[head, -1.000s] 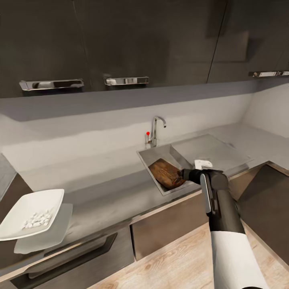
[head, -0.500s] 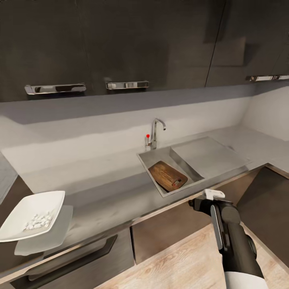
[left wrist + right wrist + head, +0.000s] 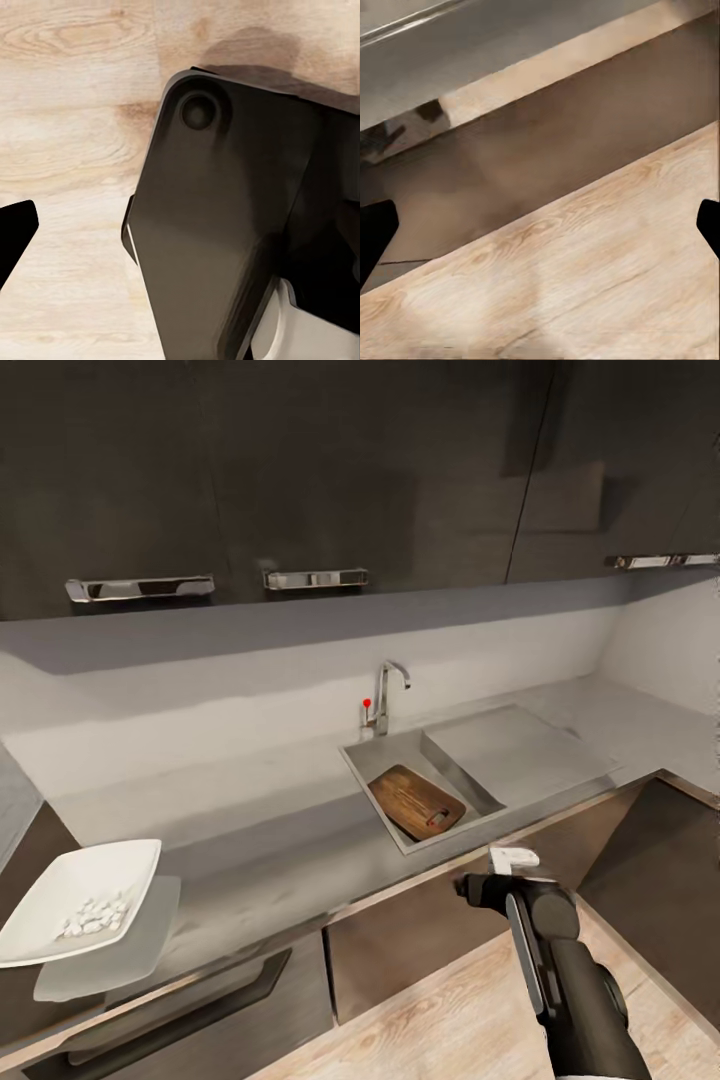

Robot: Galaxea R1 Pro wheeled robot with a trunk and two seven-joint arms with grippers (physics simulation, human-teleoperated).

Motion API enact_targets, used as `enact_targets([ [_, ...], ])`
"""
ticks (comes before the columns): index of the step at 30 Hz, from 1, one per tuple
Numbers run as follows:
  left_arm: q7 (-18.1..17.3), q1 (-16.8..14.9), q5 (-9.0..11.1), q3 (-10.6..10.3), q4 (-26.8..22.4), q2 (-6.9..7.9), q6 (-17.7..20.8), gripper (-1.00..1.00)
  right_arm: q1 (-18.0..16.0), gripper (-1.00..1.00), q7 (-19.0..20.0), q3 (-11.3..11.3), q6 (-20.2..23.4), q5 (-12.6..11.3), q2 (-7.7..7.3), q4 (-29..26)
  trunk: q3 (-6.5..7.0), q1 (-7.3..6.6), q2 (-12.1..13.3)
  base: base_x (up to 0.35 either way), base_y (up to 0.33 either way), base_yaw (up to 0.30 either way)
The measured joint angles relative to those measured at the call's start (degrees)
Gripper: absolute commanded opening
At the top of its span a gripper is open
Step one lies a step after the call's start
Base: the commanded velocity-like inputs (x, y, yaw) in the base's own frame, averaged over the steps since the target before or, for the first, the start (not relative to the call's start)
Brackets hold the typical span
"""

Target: In the kitchen, take the Vidalia onion out of the sink, dice it on the chopping board with the paring knife, put the diced onion into the bowl on the countertop, then place both the paring knife and the chopping board into the sink.

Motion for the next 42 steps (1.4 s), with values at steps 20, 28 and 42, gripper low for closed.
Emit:
enact_targets([
  [20, 0.57, 0.01, -0.26, -0.17, -0.21, 0.06, 14.71, 1.00, 17.80, 1.00, -23.60, -3.11, -47.88, 0.88, -0.51, 66.18, 1.73, 0.00, 0.00, 0.000, 0.000, -0.056],
  [28, 0.77, 0.01, -0.31, -0.28, -0.31, 3.08, 30.00, 1.00, 17.91, 1.00, -24.93, -2.83, -67.27, 0.93, -1.20, 87.38, 2.44, 0.00, 0.00, 0.000, 0.000, 0.000],
  [42, 0.39, 0.03, -0.08, -0.50, -3.92, 5.53, 28.55, 1.00, 24.33, 1.00, -21.53, -2.97, -68.74, 0.79, -2.86, 89.16, 3.43, 0.00, -0.01, 0.000, 0.000, 0.000],
])
